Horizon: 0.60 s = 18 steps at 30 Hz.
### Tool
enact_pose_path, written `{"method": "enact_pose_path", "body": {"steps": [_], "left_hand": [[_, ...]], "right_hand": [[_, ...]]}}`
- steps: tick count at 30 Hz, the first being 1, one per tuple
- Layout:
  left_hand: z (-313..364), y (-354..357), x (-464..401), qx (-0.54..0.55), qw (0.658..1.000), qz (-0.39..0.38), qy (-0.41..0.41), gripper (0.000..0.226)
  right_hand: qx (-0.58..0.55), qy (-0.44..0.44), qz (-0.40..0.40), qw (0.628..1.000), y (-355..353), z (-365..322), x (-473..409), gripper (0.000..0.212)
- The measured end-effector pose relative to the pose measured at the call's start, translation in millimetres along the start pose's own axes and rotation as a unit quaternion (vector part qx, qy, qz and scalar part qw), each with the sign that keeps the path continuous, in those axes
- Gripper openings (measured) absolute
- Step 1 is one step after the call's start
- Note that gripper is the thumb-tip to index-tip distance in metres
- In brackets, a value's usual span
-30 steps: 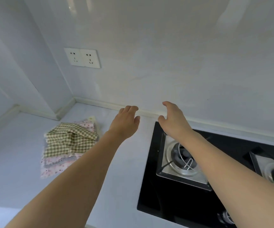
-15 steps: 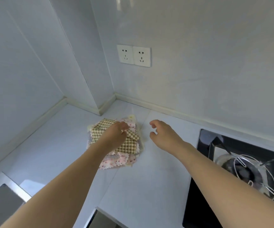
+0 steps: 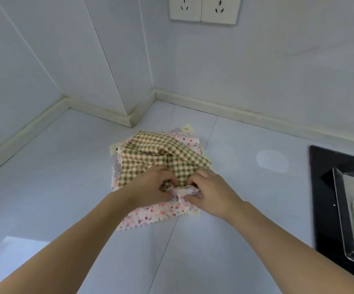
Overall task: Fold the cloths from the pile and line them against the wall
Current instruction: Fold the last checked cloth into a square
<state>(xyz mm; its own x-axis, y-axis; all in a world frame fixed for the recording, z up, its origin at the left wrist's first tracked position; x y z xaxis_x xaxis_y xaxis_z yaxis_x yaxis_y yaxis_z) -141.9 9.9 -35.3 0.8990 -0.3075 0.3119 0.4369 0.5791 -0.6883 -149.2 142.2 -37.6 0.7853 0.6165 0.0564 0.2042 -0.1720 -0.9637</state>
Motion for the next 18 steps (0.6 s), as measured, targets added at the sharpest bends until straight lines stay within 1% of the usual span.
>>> {"method": "enact_pose_path", "body": {"steps": [3, 6, 8, 10, 13, 16, 18], "left_hand": [[0.2, -4.7, -3.6, 0.006, 0.998, 0.043, 0.041, 0.021], [1.1, -5.2, -1.8, 0.013, 0.996, 0.058, 0.062, 0.011], [4.1, -6.0, 1.3, 0.002, 0.994, 0.076, 0.073, 0.006], [7.9, -7.7, 3.7, -0.015, 0.990, 0.114, 0.084, 0.009], [15.4, -16.4, 10.8, -0.046, 0.975, 0.201, 0.085, 0.014], [34.1, -27.6, 40.5, -0.074, 0.947, 0.297, 0.098, 0.019], [51.5, -33.6, 72.2, -0.072, 0.929, 0.342, 0.118, 0.021]], "right_hand": [[-0.024, -0.027, 0.016, 0.999, 0.1, 8.2, -4.6, 0.024], [-0.096, -0.009, 0.004, 0.995, -3.9, 18.9, -9.5, 0.016], [-0.102, 0.002, 0.003, 0.995, -8.3, 21.0, -12.6, 0.013], [-0.084, 0.010, 0.039, 0.996, -20.9, 19.0, -13.4, 0.013], [-0.025, 0.004, 0.130, 0.991, -55.7, 1.8, -2.1, 0.015], [0.031, -0.006, 0.198, 0.980, -86.9, -29.0, 33.8, 0.016], [0.051, -0.004, 0.231, 0.972, -105.0, -48.7, 65.7, 0.017]]}}
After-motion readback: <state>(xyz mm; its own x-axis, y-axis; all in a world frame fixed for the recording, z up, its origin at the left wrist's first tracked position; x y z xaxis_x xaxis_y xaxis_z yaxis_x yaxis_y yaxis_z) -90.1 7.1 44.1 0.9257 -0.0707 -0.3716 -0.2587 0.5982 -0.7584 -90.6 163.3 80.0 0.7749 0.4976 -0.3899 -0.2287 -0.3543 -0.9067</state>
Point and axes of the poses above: each hand's wrist, its own x-axis away from the middle knuckle, its own y-axis out of the palm, z = x × y, the point moved 9 cm from there along -x, towards the middle knuckle, and after that the axes turned 11 degrees about x, right-handed, at the moved point
